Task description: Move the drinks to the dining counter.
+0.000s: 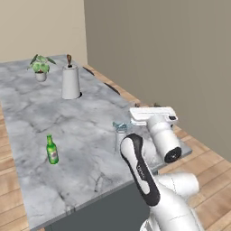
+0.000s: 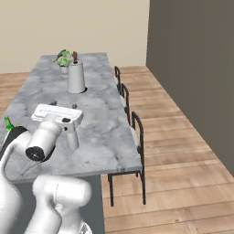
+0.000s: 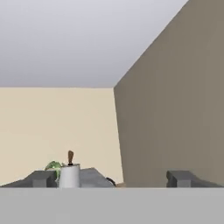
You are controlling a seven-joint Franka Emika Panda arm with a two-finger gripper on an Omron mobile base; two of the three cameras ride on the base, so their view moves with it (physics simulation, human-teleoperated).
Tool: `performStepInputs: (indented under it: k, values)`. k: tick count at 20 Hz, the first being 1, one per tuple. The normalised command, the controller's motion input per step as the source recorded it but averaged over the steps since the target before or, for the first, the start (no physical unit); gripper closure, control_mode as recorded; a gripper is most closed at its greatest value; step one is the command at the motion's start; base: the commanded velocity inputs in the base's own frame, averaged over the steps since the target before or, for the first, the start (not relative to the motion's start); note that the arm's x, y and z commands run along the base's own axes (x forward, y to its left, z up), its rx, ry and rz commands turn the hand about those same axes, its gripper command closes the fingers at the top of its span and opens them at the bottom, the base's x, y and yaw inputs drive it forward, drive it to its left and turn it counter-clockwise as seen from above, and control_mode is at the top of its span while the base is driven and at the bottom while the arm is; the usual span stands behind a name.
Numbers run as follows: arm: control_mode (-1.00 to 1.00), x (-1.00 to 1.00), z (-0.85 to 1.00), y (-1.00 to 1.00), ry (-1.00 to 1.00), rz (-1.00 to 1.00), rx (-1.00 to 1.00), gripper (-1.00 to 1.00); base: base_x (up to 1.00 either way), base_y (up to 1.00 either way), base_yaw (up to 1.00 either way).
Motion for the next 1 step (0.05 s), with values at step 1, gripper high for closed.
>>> performStepInputs:
  k: [1]
  values:
    - [-1.0, -0.54, 1.0, -0.7, 0.44, -0.04, 0.0, -1.0, 0.0, 0.0, 0.0]
